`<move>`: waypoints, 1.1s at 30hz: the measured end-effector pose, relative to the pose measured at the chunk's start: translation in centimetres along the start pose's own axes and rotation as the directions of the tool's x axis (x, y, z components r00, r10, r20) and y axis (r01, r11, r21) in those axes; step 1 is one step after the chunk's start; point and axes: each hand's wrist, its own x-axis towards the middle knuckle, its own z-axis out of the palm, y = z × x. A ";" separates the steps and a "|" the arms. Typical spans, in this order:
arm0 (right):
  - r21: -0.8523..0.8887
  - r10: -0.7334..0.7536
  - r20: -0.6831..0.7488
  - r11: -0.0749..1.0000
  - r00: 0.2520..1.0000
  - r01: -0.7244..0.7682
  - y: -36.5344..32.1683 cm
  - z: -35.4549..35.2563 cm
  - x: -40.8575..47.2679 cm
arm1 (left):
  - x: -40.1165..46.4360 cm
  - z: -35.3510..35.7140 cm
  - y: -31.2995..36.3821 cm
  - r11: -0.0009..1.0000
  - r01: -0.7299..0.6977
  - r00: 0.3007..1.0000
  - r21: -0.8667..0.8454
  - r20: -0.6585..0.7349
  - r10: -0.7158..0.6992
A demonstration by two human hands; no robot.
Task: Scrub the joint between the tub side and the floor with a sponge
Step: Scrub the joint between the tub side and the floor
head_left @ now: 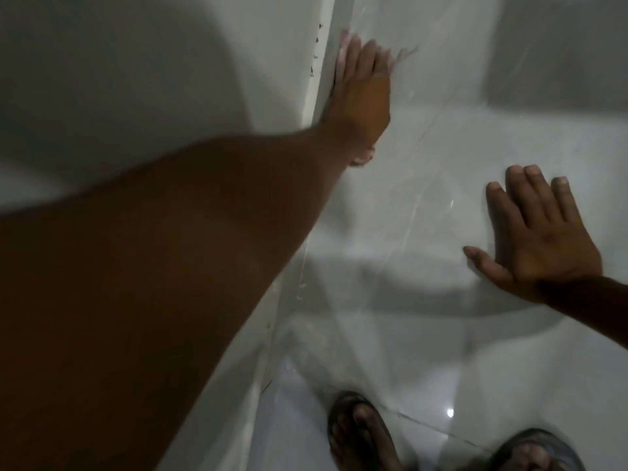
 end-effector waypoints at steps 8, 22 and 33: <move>-0.016 0.020 0.016 1.000 1.000 -0.020 0.0 -0.1 0.0 | -8.7 0.5 0.0 0.998 -0.048 0.999 -0.041 -0.021 0.047; -0.025 -0.022 -0.006 0.999 1.000 0.022 0.0 -0.2 0.0 | -41.6 5.2 -0.4 0.992 0.097 0.987 -0.082 0.136 -0.085; -0.042 0.002 0.034 0.999 0.999 -0.001 0.2 0.2 -0.1 | -30.9 7.9 -0.4 0.984 0.072 0.996 -0.161 -0.045 -0.080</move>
